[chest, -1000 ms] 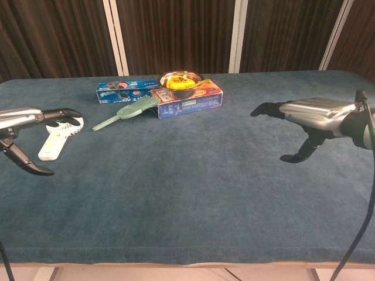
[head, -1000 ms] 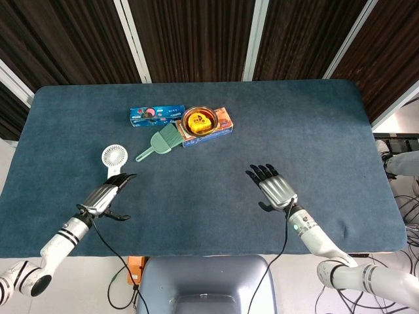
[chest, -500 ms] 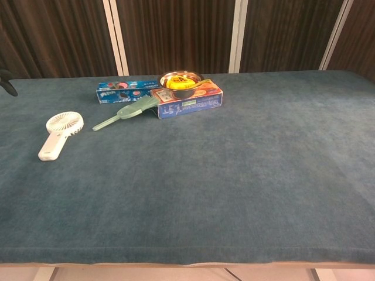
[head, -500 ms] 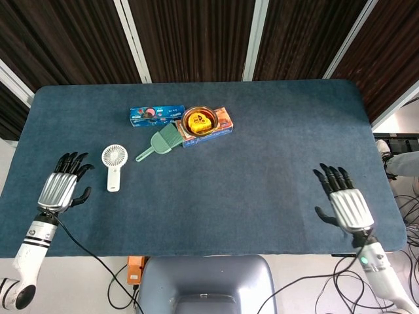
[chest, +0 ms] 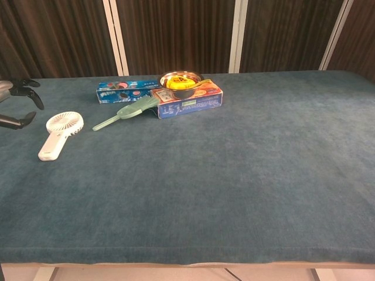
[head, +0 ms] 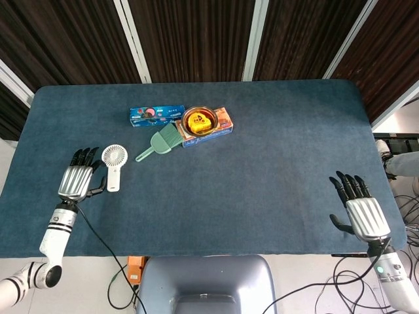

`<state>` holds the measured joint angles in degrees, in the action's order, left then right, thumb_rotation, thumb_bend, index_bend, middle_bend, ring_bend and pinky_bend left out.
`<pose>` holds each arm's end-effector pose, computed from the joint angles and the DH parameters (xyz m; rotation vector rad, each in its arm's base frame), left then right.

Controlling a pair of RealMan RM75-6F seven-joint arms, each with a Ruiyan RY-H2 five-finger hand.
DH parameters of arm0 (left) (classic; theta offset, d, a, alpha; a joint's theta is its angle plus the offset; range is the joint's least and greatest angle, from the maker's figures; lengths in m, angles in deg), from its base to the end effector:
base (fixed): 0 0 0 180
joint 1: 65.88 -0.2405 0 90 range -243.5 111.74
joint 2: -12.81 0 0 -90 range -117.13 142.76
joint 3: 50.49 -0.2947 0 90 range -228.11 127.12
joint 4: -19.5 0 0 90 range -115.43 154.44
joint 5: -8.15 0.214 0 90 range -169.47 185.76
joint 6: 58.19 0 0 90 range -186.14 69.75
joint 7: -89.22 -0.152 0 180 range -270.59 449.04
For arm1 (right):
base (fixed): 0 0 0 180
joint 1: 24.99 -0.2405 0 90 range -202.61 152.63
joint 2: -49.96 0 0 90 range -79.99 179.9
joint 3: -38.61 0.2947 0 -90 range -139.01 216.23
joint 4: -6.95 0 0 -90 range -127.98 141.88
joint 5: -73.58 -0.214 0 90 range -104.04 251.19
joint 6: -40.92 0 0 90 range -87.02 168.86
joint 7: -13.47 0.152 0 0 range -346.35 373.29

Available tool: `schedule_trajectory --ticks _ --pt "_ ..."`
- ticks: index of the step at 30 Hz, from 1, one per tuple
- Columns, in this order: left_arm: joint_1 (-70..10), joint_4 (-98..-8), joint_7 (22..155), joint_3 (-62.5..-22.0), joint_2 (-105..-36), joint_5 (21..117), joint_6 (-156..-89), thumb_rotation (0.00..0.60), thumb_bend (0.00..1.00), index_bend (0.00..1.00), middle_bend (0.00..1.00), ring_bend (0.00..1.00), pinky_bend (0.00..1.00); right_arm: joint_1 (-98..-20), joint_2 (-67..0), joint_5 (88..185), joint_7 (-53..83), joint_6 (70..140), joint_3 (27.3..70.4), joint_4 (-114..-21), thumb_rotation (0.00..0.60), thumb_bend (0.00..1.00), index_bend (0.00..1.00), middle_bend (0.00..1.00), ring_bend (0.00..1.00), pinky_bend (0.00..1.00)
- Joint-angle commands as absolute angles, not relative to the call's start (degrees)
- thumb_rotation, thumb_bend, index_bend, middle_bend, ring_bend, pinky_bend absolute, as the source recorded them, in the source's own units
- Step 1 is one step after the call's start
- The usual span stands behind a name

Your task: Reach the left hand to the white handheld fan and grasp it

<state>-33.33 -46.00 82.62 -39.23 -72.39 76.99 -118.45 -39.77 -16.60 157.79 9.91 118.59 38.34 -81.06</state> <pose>-0.3094 0.3971 0.0647 -1.5293 -0.8620 -0.8186 -0.3397 -0.2412 0.1409 1.5842 -0.8540 0.8265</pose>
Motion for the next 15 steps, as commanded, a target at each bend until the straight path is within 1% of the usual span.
schedule_trajectory --ticks 1,3,7,15 --pt "-31.29 -42.08 82.86 -37.81 -75.38 74.31 -114.78 0.309 0.53 0.38 0.04 0.00 0.05 -39.97 -16.83 157.51 9.10 117.70 38.55 -81.30 0.600 0.23 0.00 0.00 0.00 0.00" --pt "-30.70 -40.68 82.68 -37.75 -76.32 74.14 -114.10 0.302 0.53 0.38 0.04 0.00 0.05 -40.01 -16.94 157.37 8.72 117.29 38.74 -81.39 0.600 0.23 0.00 0.00 0.00 0.00" --pt "-29.76 -38.06 81.80 -37.67 -78.09 73.58 -113.00 0.262 0.53 0.38 0.04 0.00 0.05 -40.02 -17.09 157.18 8.23 116.65 38.98 -81.47 0.600 0.23 0.00 0.00 0.00 0.00" --pt "-29.03 -33.28 80.34 -38.64 -81.02 73.23 -111.09 0.262 0.53 0.38 0.04 0.00 0.05 -39.71 -16.96 156.94 7.72 115.96 39.27 -81.99 0.600 0.23 0.00 0.00 0.00 0.00"
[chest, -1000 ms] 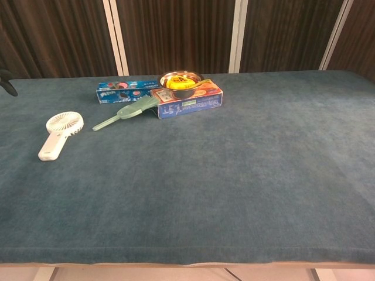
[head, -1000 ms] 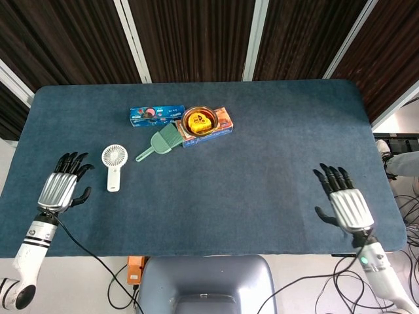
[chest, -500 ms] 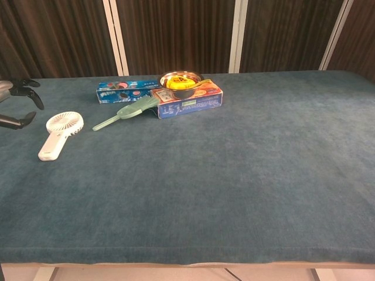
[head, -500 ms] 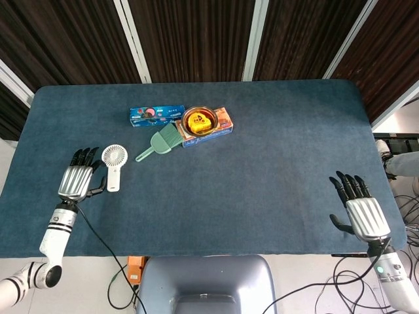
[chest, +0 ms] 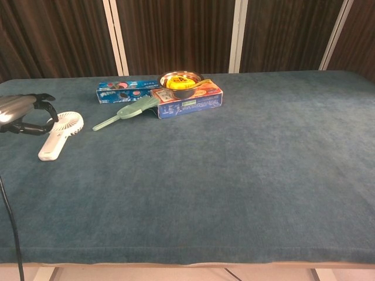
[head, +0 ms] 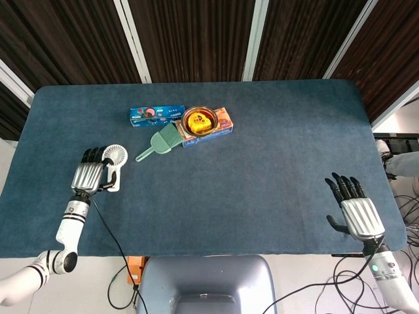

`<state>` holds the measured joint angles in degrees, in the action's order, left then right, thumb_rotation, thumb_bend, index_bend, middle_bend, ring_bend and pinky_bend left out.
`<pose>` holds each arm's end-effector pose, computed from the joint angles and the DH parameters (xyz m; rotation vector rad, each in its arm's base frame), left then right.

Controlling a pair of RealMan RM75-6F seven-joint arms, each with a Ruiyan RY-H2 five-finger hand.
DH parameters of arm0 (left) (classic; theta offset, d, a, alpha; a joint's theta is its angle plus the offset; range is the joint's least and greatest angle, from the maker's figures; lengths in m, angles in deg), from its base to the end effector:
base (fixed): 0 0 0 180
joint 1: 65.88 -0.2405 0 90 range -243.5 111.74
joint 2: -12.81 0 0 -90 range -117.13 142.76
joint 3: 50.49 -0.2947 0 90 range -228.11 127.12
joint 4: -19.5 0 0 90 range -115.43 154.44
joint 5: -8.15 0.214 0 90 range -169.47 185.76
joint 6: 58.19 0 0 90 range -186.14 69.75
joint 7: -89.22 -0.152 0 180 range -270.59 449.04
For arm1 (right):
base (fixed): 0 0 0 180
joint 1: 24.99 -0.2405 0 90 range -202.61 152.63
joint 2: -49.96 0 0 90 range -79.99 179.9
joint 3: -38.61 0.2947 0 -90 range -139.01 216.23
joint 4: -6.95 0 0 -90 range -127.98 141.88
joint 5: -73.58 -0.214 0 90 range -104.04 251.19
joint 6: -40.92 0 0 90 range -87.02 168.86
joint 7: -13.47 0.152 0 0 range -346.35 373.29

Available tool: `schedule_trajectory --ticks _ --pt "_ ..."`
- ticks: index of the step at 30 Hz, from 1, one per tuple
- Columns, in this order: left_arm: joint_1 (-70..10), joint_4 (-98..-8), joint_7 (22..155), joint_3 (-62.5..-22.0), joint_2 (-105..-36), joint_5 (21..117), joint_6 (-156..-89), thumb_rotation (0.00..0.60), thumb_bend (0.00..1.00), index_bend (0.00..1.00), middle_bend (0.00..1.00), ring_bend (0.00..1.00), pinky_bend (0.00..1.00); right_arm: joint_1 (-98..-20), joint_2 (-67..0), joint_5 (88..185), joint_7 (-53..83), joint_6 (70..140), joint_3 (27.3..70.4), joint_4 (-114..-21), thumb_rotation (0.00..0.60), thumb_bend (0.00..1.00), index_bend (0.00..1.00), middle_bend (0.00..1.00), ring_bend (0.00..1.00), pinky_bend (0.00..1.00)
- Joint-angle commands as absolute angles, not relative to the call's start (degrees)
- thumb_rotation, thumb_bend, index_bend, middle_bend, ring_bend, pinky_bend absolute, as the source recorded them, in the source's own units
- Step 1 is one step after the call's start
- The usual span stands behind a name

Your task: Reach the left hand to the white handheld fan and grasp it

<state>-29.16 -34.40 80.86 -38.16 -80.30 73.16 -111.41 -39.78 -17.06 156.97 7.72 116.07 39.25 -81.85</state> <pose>-0.3128 0.4254 0.0252 -1.5412 -0.8965 -0.7177 -0.3388 -0.2433 0.1332 1.5989 -0.8677 0.7918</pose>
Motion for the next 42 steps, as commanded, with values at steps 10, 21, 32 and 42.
schedule_trajectory --ticks 10,21,32,42 --pt "-28.81 -30.61 79.06 -39.48 -82.75 73.82 -110.43 0.285 0.53 0.38 0.04 0.00 0.05 -39.31 -16.70 156.26 6.98 115.44 39.84 -82.50 0.600 0.23 0.00 0.00 0.00 0.00" --pt "-28.70 -28.37 79.75 -39.56 -83.56 73.64 -108.55 0.322 0.54 0.39 0.04 0.00 0.05 -38.97 -16.49 156.50 6.78 115.32 40.11 -82.83 0.600 0.23 0.00 0.00 0.00 0.00" --pt "-28.44 -27.18 80.23 -39.58 -83.86 74.03 -107.55 0.370 0.54 0.39 0.04 0.00 0.05 -38.69 -16.29 156.42 6.43 115.14 40.38 -83.18 0.600 0.23 0.00 0.00 0.00 0.00" --pt "-28.22 -26.77 80.64 -39.87 -84.35 74.69 -106.93 0.414 0.54 0.39 0.04 0.00 0.05 -38.54 -16.33 155.84 5.90 114.86 40.78 -83.29 0.600 0.23 0.00 0.00 0.00 0.00"
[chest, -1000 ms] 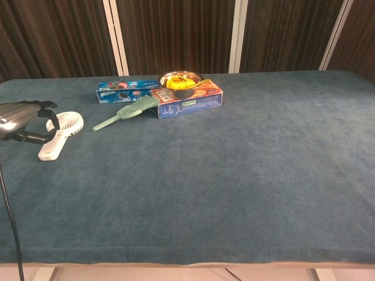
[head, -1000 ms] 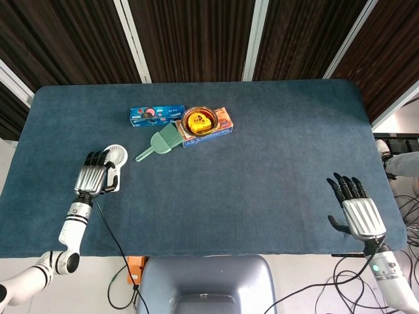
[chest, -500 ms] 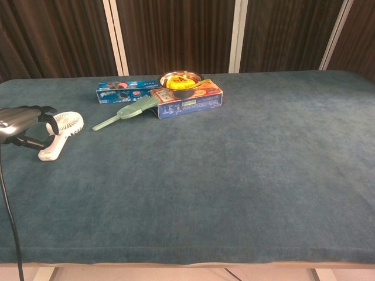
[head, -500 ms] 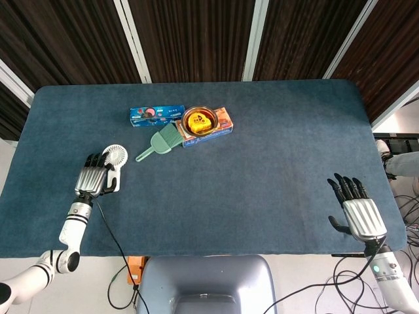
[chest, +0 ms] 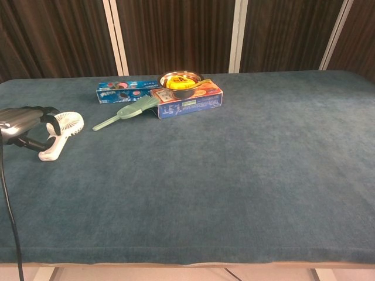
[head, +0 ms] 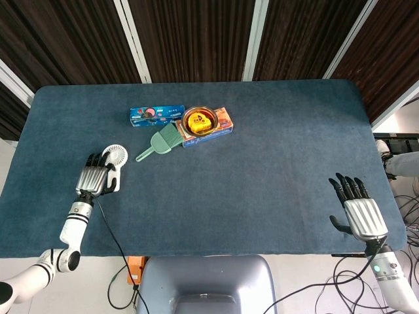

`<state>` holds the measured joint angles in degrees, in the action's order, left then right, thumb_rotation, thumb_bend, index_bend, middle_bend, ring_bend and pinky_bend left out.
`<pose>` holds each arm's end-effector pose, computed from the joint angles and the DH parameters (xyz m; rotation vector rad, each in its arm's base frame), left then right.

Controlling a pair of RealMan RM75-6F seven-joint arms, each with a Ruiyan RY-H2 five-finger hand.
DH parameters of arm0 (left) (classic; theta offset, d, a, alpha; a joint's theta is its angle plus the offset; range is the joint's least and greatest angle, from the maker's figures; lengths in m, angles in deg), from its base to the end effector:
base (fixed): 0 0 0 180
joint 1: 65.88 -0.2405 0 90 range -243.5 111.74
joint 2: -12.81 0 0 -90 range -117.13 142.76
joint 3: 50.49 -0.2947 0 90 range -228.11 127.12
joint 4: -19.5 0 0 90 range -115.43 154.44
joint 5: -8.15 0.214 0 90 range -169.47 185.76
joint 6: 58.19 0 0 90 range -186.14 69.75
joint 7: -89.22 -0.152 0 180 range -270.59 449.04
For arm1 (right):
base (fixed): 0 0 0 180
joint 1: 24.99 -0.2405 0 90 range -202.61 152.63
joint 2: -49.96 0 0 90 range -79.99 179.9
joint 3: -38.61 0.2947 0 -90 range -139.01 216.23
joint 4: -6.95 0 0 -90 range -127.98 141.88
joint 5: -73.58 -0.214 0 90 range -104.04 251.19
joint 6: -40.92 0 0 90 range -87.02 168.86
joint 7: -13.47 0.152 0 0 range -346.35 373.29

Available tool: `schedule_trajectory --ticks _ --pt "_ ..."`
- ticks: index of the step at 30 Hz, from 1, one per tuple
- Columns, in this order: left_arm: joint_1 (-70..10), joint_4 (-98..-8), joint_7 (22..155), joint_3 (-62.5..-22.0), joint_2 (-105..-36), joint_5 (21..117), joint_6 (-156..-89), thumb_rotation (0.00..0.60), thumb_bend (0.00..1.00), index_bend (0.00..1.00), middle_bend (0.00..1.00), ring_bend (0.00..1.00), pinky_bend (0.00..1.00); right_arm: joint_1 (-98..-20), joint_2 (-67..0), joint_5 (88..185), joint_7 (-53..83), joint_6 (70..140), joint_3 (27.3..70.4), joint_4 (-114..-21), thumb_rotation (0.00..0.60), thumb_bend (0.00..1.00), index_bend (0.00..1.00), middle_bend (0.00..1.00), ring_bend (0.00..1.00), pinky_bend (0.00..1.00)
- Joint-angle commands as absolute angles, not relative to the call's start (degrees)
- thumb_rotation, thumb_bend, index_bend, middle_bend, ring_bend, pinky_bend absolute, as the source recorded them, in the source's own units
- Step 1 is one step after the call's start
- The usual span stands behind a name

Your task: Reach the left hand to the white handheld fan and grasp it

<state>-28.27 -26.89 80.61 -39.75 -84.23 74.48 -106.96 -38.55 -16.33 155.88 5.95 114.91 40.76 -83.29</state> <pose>-0.3264 0.4273 0.0022 -1.6060 -0.8811 -0.6089 -0.3405 -0.2408 0.1372 1.5766 -0.8761 0.7630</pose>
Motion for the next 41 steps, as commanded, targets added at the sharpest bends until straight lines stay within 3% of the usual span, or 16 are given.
schedule_trajectory --ticks 1,8,14,18,21,23,26,29,33,41 --pt "-28.20 -26.69 80.70 -39.91 -84.42 74.77 -106.91 0.419 0.54 0.39 0.04 0.00 0.05 -38.55 -16.33 155.80 5.86 114.80 40.82 -83.31 0.600 0.23 0.00 0.00 0.00 0.00" --pt "-28.10 -26.76 80.53 -39.74 -84.24 74.88 -106.96 0.452 0.54 0.39 0.04 0.00 0.05 -38.47 -16.25 155.69 5.82 114.63 40.92 -83.44 0.600 0.23 0.00 0.00 0.00 0.00" --pt "-28.62 -31.53 83.00 -38.45 -81.50 77.71 -113.55 0.506 0.55 0.36 0.05 0.00 0.05 -38.42 -16.16 155.60 5.78 114.56 40.96 -83.51 0.600 0.23 0.00 0.00 0.00 0.00" --pt "-30.80 -42.82 85.43 -37.01 -74.59 84.34 -127.06 0.507 0.55 0.34 0.06 0.00 0.05 -38.40 -16.10 155.81 5.55 114.42 40.81 -83.79 0.600 0.23 0.00 0.00 0.00 0.00" --pt "-36.35 -57.62 81.97 -40.28 -64.90 86.10 -131.34 0.517 0.55 0.33 0.06 0.00 0.05 -37.99 -15.93 156.62 5.42 115.23 40.52 -84.36 0.600 0.23 0.00 0.00 0.00 0.00" --pt "-39.76 -63.64 79.72 -42.70 -60.66 85.37 -132.39 0.565 0.53 0.26 0.06 0.00 0.05 -37.65 -15.79 157.12 5.32 115.81 40.29 -84.61 0.600 0.23 0.00 0.00 0.00 0.00" --pt "-47.44 -70.19 76.57 -47.89 -56.22 85.83 -138.64 0.600 0.39 0.04 0.06 0.00 0.05 -36.73 -15.88 157.45 3.67 116.98 39.75 -85.05 0.600 0.23 0.00 0.00 0.00 0.00" --pt "-55.08 -71.73 80.82 -52.42 -55.58 86.49 -144.56 0.600 0.26 0.00 0.04 0.00 0.05 -35.53 -16.55 157.55 0.79 118.23 38.99 -85.75 0.600 0.23 0.00 0.00 0.00 0.00" --pt "-59.54 -67.81 87.86 -55.13 -56.54 89.66 -147.74 0.600 0.21 0.00 0.03 0.00 0.05 -34.39 -18.17 157.86 -1.30 119.18 38.17 -85.89 0.600 0.23 0.00 0.00 0.00 0.00" --pt "-61.11 -65.31 91.84 -54.37 -56.66 95.99 -152.62 0.600 0.19 0.00 0.01 0.00 0.05 -33.73 -18.58 158.61 -1.61 120.09 38.15 -85.67 0.600 0.23 0.00 0.00 0.00 0.00"
